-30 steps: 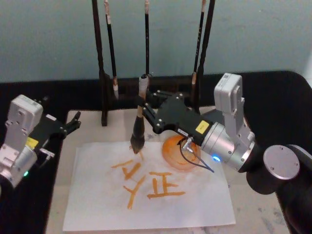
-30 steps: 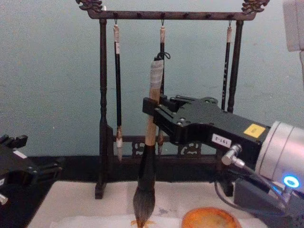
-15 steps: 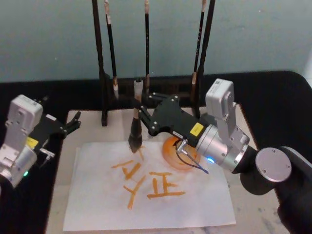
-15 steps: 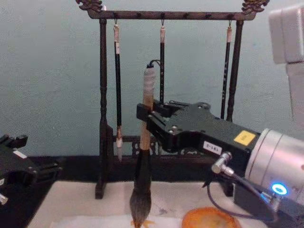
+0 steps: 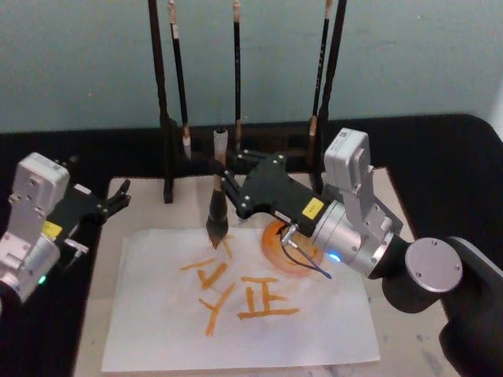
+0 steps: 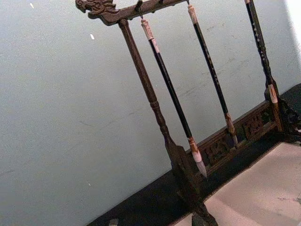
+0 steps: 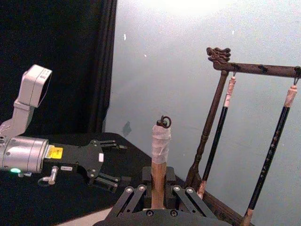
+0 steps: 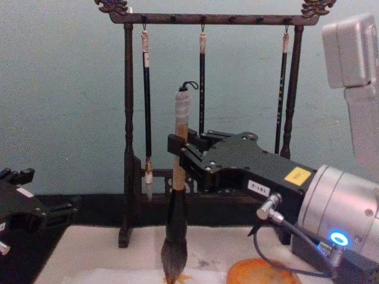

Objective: Pick up the brush from the inkstone, write on the paper, then place the brush back to its original position.

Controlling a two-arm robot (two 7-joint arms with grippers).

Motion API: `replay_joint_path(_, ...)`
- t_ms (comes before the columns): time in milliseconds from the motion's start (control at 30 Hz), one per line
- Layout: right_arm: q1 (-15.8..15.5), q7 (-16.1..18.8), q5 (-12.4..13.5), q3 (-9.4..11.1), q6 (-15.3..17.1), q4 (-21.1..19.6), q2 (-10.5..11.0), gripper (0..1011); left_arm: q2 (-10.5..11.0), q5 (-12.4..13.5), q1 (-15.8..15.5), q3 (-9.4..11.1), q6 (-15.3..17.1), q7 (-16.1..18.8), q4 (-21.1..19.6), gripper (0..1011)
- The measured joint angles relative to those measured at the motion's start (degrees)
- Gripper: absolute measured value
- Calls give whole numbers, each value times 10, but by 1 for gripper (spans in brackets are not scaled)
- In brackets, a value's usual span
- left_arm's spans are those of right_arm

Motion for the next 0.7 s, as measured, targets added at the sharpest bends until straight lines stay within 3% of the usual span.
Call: replay_joint_path(700,-29,22,-13,17,17,-29,4,168,0,0,0,0,0,0,0,1010)
